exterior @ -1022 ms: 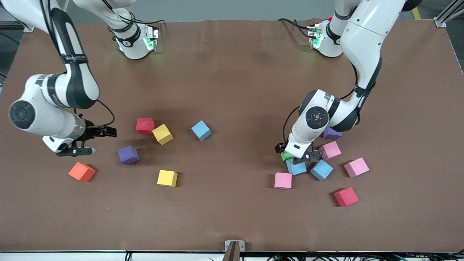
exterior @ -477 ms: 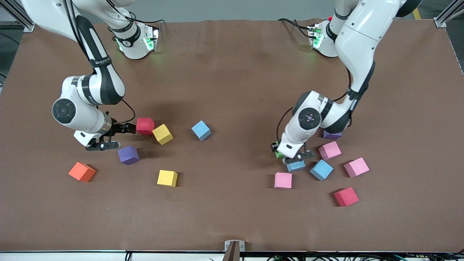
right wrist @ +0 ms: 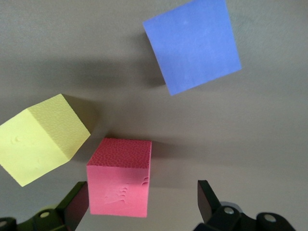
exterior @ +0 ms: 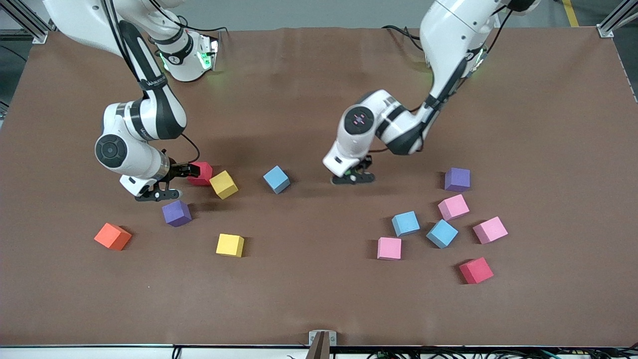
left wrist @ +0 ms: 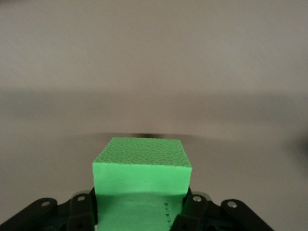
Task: Arrange 11 blocks into digit 3
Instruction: 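Grasp the red cube with the right gripper while the left gripper carries green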
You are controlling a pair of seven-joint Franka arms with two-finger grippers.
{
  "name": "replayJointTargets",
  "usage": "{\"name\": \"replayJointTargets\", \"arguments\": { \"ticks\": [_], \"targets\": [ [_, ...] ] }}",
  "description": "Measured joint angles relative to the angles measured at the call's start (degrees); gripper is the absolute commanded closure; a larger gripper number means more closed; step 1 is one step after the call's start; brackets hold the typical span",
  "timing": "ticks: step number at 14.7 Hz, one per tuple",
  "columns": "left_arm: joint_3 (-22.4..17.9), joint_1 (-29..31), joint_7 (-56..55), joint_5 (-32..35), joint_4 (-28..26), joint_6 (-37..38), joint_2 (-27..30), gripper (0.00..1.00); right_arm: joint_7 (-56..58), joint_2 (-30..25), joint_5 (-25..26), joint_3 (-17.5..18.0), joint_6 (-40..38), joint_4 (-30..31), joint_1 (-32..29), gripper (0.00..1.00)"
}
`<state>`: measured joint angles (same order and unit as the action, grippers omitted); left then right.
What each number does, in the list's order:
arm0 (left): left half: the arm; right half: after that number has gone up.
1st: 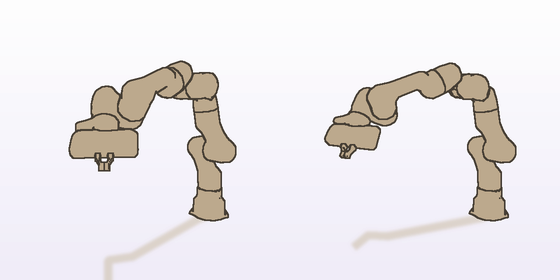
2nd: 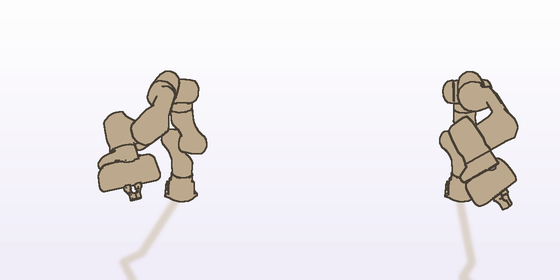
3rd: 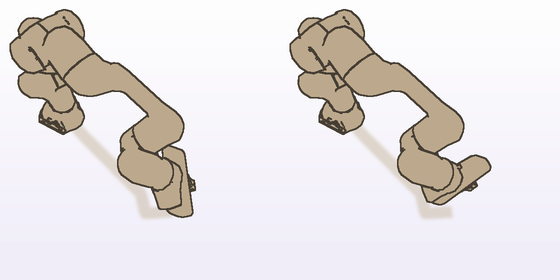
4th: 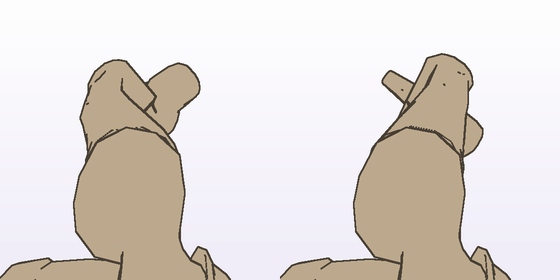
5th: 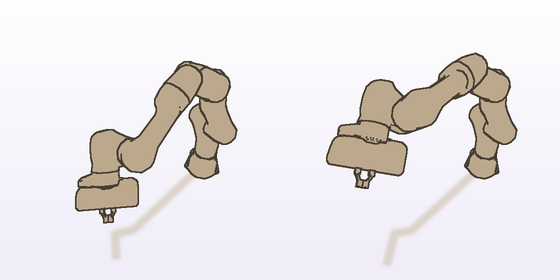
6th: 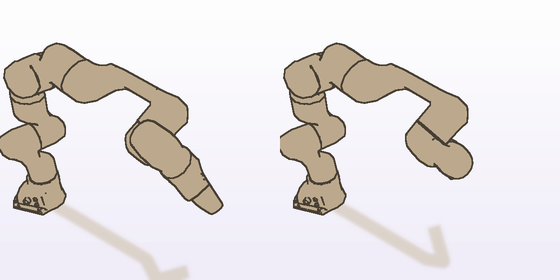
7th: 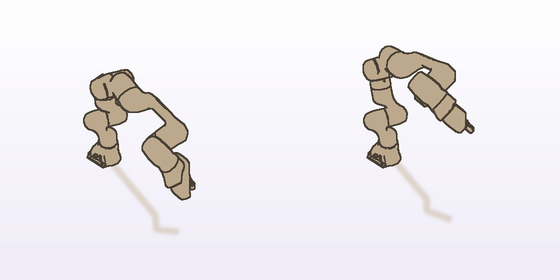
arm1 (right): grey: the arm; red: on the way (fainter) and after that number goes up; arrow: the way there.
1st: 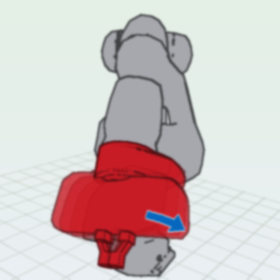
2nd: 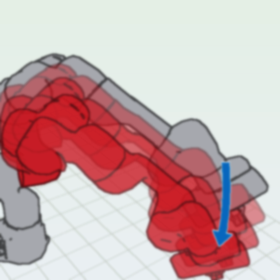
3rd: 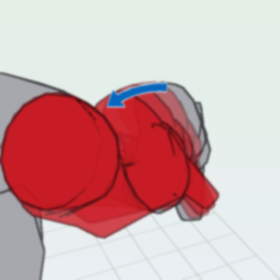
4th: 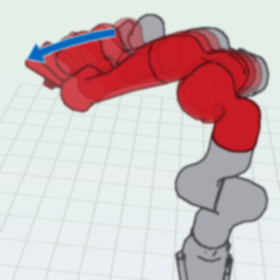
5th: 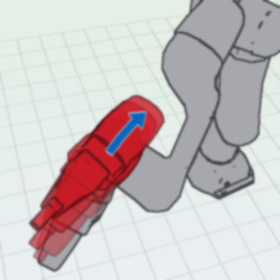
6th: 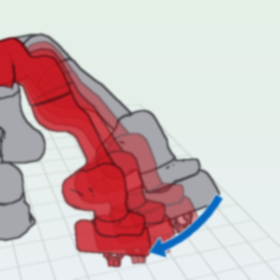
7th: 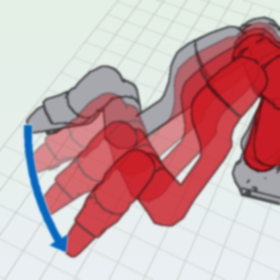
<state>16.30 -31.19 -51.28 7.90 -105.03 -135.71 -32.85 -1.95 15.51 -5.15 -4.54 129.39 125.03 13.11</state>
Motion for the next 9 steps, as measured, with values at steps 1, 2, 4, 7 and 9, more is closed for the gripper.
{"name": "replayJointTargets", "arguments": {
  "ticks": [1, 2, 4, 7, 9],
  "targets": [
    [0.00, -1.86, -1.03, 0.00, -0.61, 0.03, 0.49, 0.61, 0.00, 0.01, -0.92, 0.03, 0.91, 0.63, 0.15, 0.00],
    [0.00, -3.52, -2.36, 0.00, -1.11, 0.04, 0.89, 0.61, 0.00, 0.02, -1.36, 0.06, 1.78, 1.31, 0.39, 0.00],
    [0.00, -6.34, -5.12, 0.00, -1.81, 0.04, 1.31, 0.61, -0.01, 0.02, -1.56, 0.09, 2.71, 2.29, 0.83, 0.00],
    [-0.03, -8.72, -6.68, 0.00, -2.74, 0.03, 1.31, 0.61, -0.01, 0.02, -1.57, 0.09, 2.96, 2.59, 0.97, 0.00],
    [-0.05, -9.68, -8.55, 0.00, -3.46, -0.02, 1.27, 0.60, -0.19, 0.04, -1.61, 0.10, 3.25, 2.97, 1.38, 0.00]
  ]
}}
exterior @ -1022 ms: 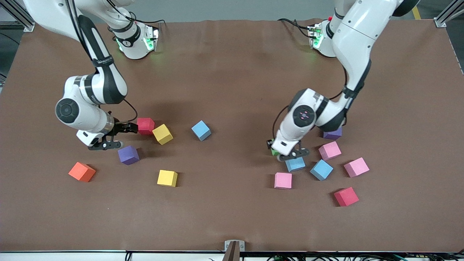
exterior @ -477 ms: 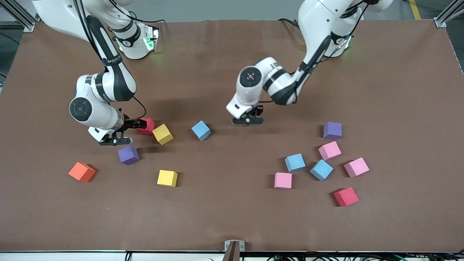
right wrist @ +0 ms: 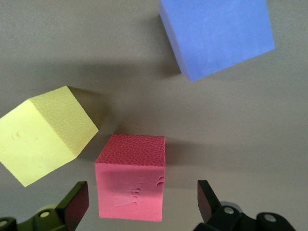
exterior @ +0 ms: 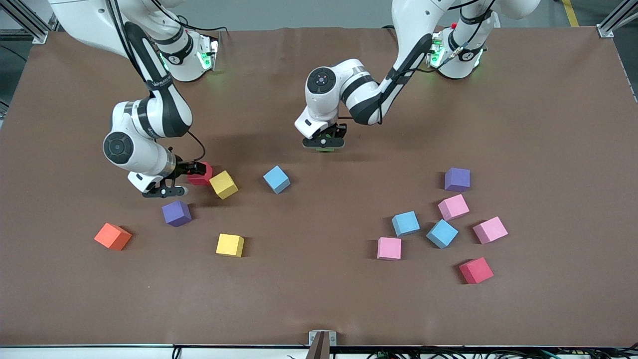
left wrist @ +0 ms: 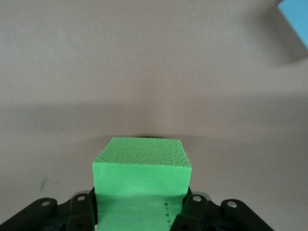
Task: Arrange 11 blocks into digit 3
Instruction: 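Grasp the red cube with the right gripper while the left gripper carries green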
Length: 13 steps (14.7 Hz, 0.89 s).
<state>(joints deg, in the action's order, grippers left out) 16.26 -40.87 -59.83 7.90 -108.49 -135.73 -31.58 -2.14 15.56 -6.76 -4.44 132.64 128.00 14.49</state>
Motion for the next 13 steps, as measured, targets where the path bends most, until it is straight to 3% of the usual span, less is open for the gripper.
{"name": "replayJointTargets", "arguments": {
  "ticks": [13],
  "targets": [
    [-0.19, -1.61, -3.19, 3.03, -3.90, -6.08, -0.83, 0.57, -3.58, 0.89, -0.02, -0.01, 9.36, 5.91, 2.67, 0.01]
  ]
}}
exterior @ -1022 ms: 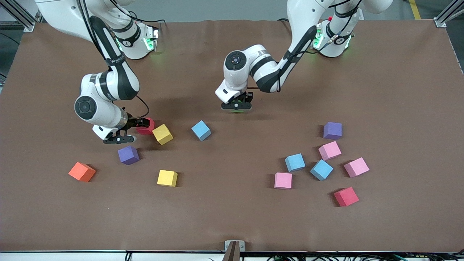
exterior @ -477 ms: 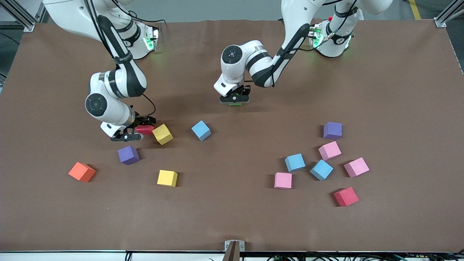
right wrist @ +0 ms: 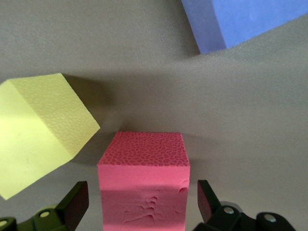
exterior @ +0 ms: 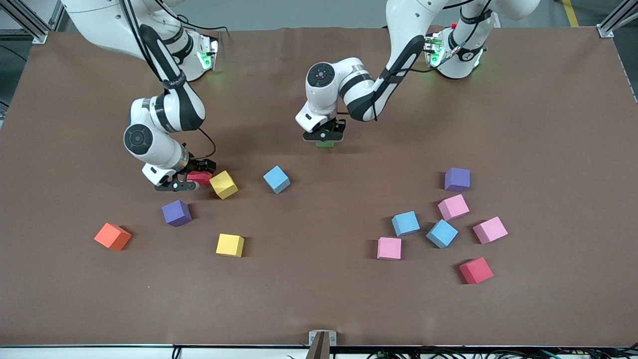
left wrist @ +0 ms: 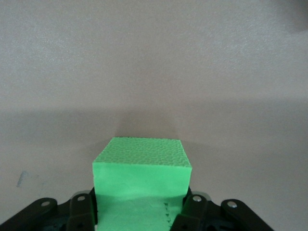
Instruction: Arrange 11 blocks into digit 3
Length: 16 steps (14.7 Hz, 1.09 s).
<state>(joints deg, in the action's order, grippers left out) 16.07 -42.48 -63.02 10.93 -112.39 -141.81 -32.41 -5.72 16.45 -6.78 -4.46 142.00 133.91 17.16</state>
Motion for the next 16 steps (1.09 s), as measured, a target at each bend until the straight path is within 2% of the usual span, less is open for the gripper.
{"name": "replayJointTargets", "arguments": {
  "ticks": [2, 5, 6, 8, 10, 15, 16],
  "targets": [
    [0.00, 0.00, 0.00, 0.01, 0.00, -0.68, -0.14, 0.57, -0.04, 0.08, 0.00, 0.01, 0.01, 0.09, 0.01, 0.08],
    [0.02, -0.01, 0.00, 0.02, 0.00, -1.46, -0.28, 0.56, -0.06, 0.23, 0.00, 0.04, 0.00, 0.20, 0.09, 0.33],
    [0.02, -0.02, -0.06, 0.02, 0.00, -1.77, -0.34, 0.56, -0.06, 0.41, 0.00, 0.05, 0.00, 0.25, 0.21, 0.59],
    [0.03, -0.10, -0.29, 0.02, 0.00, -2.11, -0.39, 0.56, -0.14, 0.67, 0.00, 0.02, -0.01, 0.24, 0.60, 0.71],
    [0.04, -0.42, -0.72, 0.02, 0.00, -2.22, -0.41, 0.56, -0.29, 0.60, 0.00, -0.02, -0.09, 0.23, 0.62, 0.80],
    [0.04, -1.48, -2.40, 0.04, 0.00, -2.25, -0.44, 0.55, -2.13, 0.60, -0.28, -0.26, -0.40, 0.12, 0.56, 0.87],
    [0.04, -1.58, -2.54, 0.04, 0.00, -2.25, -0.44, 0.51, -4.43, 0.59, -0.37, -0.45, -0.72, -0.03, 0.46, 0.87]
  ]
}}
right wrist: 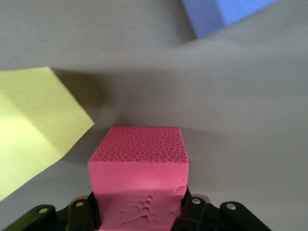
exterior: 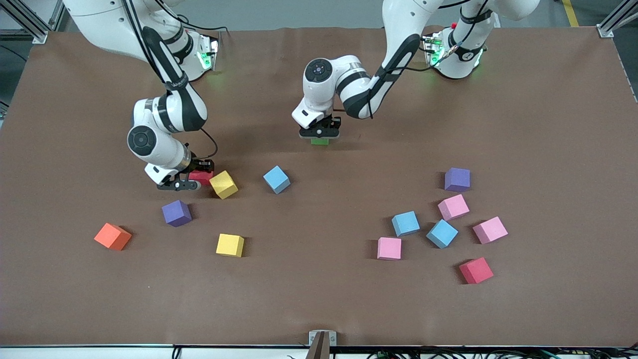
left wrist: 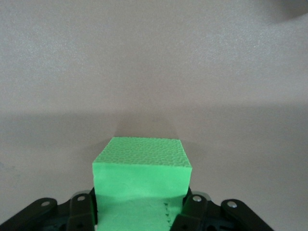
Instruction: Arrange 11 blocks into digit 3
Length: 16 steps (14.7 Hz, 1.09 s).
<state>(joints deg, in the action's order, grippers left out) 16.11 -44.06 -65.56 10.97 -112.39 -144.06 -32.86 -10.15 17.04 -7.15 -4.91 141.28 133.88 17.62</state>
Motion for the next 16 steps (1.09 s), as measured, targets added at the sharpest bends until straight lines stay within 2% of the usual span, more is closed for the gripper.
{"name": "replayJointTargets", "arguments": {
  "ticks": [1, 3, 6, 10, 14, 16],
  "targets": [
    [0.00, -0.11, -0.04, 0.00, 0.00, 0.00, 0.00, 0.41, -3.51, -0.08, -0.11, -0.17, -0.77, -0.44, -0.07, 0.89],
    [0.00, -0.30, -0.32, 0.00, 0.00, 0.00, -0.02, 0.00, -12.01, -0.58, -0.15, -0.22, -4.53, -2.64, -0.03, 0.90],
    [0.00, -0.45, -2.69, 0.01, 0.00, -0.04, -0.10, 0.00, -21.91, -2.27, -0.30, -0.18, -8.48, -5.24, 0.01, 0.91],
    [0.00, -0.46, -3.34, 0.01, 0.46, -0.03, 0.24, 0.00, -38.45, -5.68, -0.37, 0.27, -12.73, -5.63, 2.26, 0.92],
    [-0.06, -0.29, -3.42, 0.02, 0.98, 2.61, 3.74, 0.00, -51.70, -10.37, -0.43, 0.54, -19.23, -5.71, 5.05, 0.93],
    [-0.21, 0.11, -3.42, 0.02, 1.16, 4.89, 6.54, 0.00, -59.98, -11.75, -1.39, 0.60, -20.25, -5.68, 8.32, 0.93]
  ]
}}
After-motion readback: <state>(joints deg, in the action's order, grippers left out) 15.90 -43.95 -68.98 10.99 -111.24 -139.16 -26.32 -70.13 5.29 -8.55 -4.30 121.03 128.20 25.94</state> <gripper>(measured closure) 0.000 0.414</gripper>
